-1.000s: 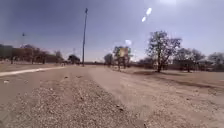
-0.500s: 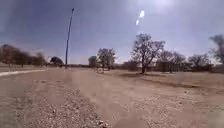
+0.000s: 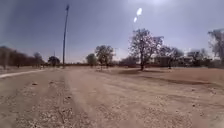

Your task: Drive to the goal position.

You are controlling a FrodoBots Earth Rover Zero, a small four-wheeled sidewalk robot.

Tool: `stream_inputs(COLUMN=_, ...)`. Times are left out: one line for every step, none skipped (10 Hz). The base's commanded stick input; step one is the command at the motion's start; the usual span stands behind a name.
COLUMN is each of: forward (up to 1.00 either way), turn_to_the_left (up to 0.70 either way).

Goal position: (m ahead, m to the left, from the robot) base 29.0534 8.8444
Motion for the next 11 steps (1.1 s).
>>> stream_inputs(forward=0.85, turn_to_the_left=0.00)
stream_inputs(forward=0.85, turn_to_the_left=0.00)
stream_inputs(forward=0.85, turn_to_the_left=0.00)
stream_inputs(forward=0.85, turn_to_the_left=0.00)
stream_inputs(forward=0.85, turn_to_the_left=0.00)
stream_inputs(forward=0.85, turn_to_the_left=0.00)
stream_inputs(forward=0.85, turn_to_the_left=0.00)
stream_inputs(forward=0.85, turn_to_the_left=0.05)
stream_inputs(forward=0.85, turn_to_the_left=0.21)
stream_inputs(forward=0.85, turn_to_the_left=0.30)
stream_inputs(forward=0.85, turn_to_the_left=0.13)
